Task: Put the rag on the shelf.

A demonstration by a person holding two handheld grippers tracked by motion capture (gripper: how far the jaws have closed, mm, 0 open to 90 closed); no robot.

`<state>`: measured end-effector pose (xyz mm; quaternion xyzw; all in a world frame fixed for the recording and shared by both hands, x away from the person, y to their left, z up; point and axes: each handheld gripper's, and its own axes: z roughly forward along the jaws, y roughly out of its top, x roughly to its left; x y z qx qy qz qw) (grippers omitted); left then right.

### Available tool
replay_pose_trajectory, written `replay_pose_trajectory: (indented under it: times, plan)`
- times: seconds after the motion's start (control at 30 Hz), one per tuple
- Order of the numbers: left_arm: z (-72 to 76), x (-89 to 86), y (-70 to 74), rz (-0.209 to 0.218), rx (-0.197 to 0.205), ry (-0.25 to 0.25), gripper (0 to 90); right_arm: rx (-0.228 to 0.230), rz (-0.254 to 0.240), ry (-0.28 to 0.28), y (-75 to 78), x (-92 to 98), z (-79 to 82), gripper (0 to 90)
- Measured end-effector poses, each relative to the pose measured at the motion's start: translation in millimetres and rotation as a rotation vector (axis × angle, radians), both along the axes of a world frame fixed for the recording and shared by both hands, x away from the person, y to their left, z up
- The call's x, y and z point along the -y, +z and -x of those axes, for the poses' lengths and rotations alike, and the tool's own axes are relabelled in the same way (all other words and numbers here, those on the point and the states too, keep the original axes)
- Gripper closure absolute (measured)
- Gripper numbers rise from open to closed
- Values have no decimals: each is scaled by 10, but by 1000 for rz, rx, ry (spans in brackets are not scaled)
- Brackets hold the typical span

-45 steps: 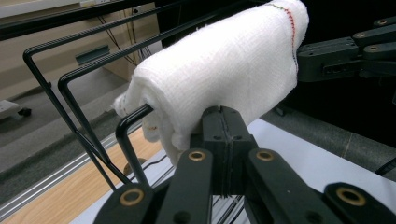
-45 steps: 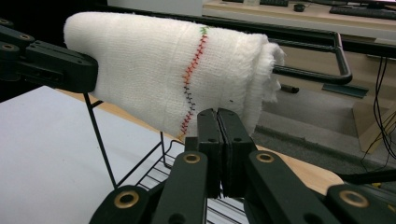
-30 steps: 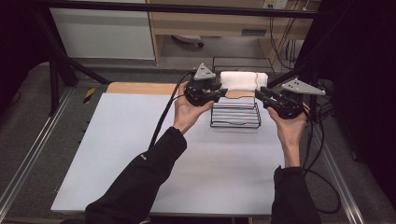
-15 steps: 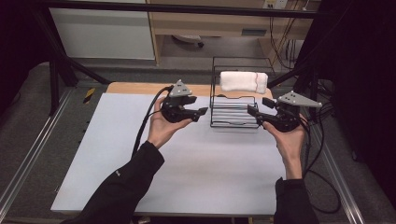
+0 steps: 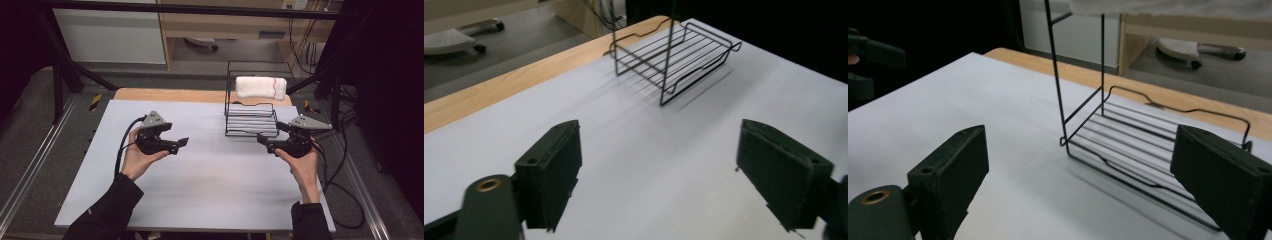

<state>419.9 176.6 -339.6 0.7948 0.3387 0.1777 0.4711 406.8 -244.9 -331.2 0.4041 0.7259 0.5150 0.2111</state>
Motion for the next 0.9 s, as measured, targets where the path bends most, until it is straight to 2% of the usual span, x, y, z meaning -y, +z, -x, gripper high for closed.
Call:
replay_pose_trajectory:
  times: [0.1, 0.27, 0.5, 0.77, 0.9]
  plan:
    - [60, -147, -84, -1, -15, 17, 112, -19, 7, 11, -74, -19, 30, 63]
    - [174, -355, -275, -11, -38, 40, 73, -20, 6, 23, -189, -41, 111, 53]
    - [323, -608, -583, -13, -93, 60, 67, -50, 15, 41, -399, -32, 182, 41]
    - [476, -873, -807, -15, -108, 93, 82, -108, 17, 64, -676, -39, 279, 26]
    - [533, -975, -866, -26, -112, 100, 82, -136, 24, 72, -810, -17, 325, 25]
